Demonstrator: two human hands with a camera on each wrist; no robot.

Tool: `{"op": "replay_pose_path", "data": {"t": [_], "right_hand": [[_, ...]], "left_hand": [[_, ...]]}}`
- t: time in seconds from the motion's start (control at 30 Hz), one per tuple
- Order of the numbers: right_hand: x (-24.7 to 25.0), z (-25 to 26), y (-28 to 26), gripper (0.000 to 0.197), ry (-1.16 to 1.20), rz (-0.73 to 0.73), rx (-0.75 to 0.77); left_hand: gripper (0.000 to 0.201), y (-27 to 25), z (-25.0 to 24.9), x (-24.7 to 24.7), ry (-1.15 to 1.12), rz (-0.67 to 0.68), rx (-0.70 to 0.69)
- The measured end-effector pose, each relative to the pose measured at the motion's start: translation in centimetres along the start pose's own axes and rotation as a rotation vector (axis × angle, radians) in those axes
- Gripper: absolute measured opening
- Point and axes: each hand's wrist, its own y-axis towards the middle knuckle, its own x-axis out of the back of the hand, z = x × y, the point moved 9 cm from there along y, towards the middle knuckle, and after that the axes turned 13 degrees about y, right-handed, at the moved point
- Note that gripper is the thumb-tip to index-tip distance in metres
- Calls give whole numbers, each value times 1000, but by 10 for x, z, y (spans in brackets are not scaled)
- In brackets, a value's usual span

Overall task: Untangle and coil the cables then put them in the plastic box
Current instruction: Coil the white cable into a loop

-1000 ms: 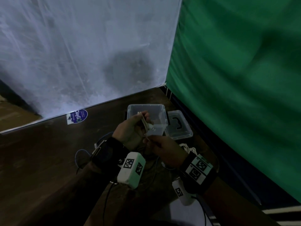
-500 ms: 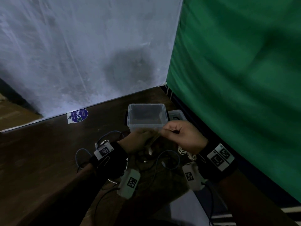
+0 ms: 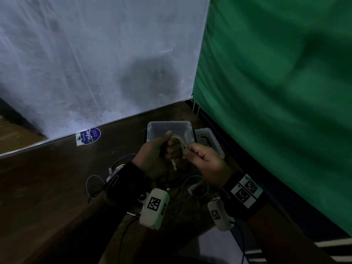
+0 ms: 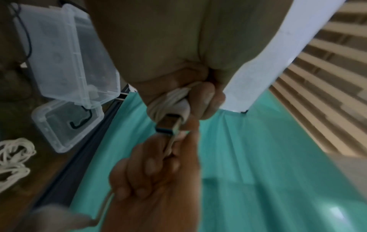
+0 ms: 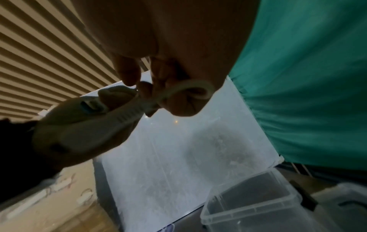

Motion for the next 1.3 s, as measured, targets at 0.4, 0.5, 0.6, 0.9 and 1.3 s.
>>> {"op": "replay_pose_path", "data": {"t": [0.4, 0.5, 0.6, 0.9, 1.3], "right_hand": [[-2, 11, 0, 18, -208, 58, 58], [-2, 9, 1, 19, -198, 52, 69], [1, 16, 2, 23, -181, 31, 95], [6, 2, 3, 13, -136, 1, 80], [46, -26, 11, 19, -151, -162, -25]], "left_hand": [[38, -7, -4, 6, 52, 57, 18], [34, -8, -6, 2, 126, 23, 6], [34, -8, -11, 6, 161, -52, -32], [35, 2, -17, 29, 181, -209, -125], [34, 2, -14, 40, 24, -148, -126]]}}
